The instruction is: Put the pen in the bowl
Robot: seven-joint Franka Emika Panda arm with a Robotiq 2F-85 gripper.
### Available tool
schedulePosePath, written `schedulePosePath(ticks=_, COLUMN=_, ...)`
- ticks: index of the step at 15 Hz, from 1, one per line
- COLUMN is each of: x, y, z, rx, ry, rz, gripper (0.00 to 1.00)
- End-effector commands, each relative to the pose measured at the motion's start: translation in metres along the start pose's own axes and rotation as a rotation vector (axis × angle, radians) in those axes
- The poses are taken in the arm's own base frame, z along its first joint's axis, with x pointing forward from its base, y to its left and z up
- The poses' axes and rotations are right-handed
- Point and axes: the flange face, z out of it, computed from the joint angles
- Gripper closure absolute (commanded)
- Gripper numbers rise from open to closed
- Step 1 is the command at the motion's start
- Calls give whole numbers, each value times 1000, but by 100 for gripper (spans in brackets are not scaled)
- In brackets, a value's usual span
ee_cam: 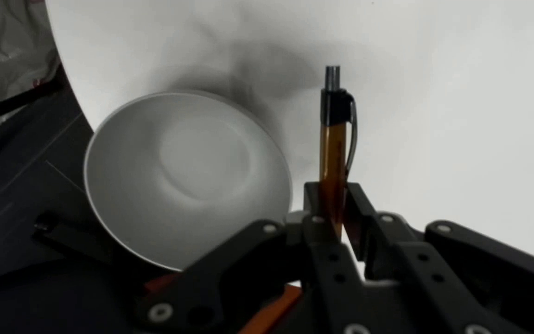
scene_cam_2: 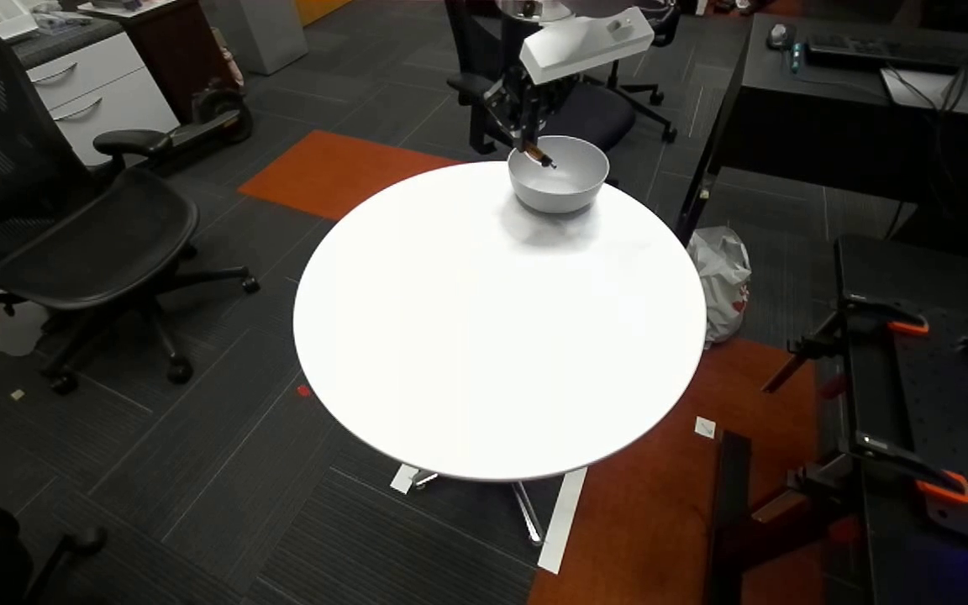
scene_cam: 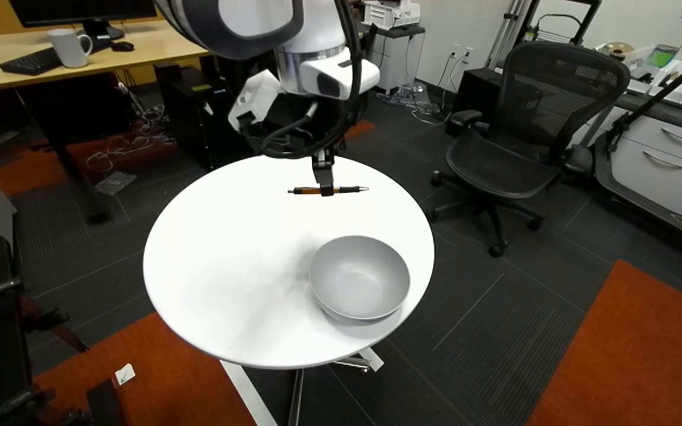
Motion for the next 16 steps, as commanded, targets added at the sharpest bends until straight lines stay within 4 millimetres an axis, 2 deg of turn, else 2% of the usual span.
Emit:
schedulePosePath(ticks=1, x=-6, y=32, z=-8, rx=-3, ry=29, rz=128, gripper=96)
schedulePosePath(ticks=6, x=8, y=63, z=0, rx=-34, ry=28, rz=220, gripper=96)
schedulePosePath(ticks=11, x=20, y=80, z=11, rx=-45, ry=25, rz=258, gripper=96)
schedulePosePath(ticks=16, x=27, y=88, z=27, rx=-43, ry=30, rz=277, gripper=96)
